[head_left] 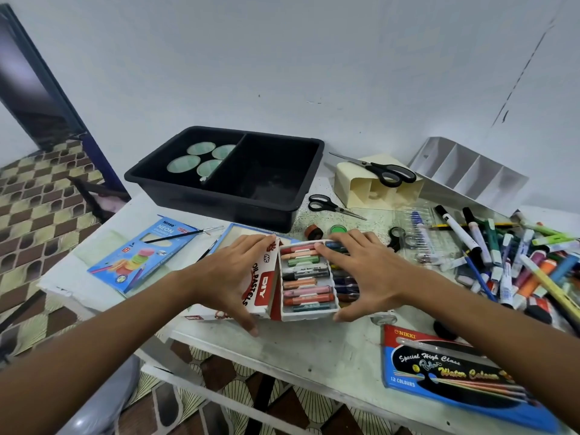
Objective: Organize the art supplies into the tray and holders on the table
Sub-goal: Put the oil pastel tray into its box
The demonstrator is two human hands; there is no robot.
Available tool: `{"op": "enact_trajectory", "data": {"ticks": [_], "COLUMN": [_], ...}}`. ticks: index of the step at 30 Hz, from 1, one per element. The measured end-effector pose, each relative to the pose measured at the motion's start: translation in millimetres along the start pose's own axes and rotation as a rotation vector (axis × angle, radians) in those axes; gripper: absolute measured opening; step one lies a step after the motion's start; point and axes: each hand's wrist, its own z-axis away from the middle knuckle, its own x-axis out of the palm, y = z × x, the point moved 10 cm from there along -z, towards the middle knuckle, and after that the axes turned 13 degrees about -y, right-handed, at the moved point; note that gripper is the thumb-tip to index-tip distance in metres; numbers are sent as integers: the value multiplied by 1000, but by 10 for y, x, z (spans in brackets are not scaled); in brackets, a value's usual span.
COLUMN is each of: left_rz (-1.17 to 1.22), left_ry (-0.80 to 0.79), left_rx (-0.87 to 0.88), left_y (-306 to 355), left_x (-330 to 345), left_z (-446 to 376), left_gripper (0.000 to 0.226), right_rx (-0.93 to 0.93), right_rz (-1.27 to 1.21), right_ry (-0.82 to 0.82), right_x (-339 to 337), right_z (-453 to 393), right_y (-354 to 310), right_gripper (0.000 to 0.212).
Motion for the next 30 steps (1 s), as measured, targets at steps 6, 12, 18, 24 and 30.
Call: {"op": "enact_trajectory", "data": {"ticks": [6, 12, 18, 24, 30], "left_rz": [-37, -98, -140, -155, -170], "left_ry": [13, 10, -10, -30, -71], "left_rx": [-25, -33, -53, -48, -63], "left_y": [-29, 3, -15, 2, 5], "left_x": [-2, 36, 47, 112, 213], "left_z": [-3, -23, -43, -63, -110], "left_gripper": [145, 149, 149, 147, 146], "right_rx": [22, 7, 33, 57, 56], "right_rz": [23, 35, 21, -15, -11], "right_ry": [4, 23, 19, -24, -37], "right_x": [-29, -57, -44, 44, 99], "right_z": [-43, -65, -90, -123, -143], "right_y": [-42, -123, -114, -135, -196], "right_gripper": [122, 120, 121, 122, 123]}}
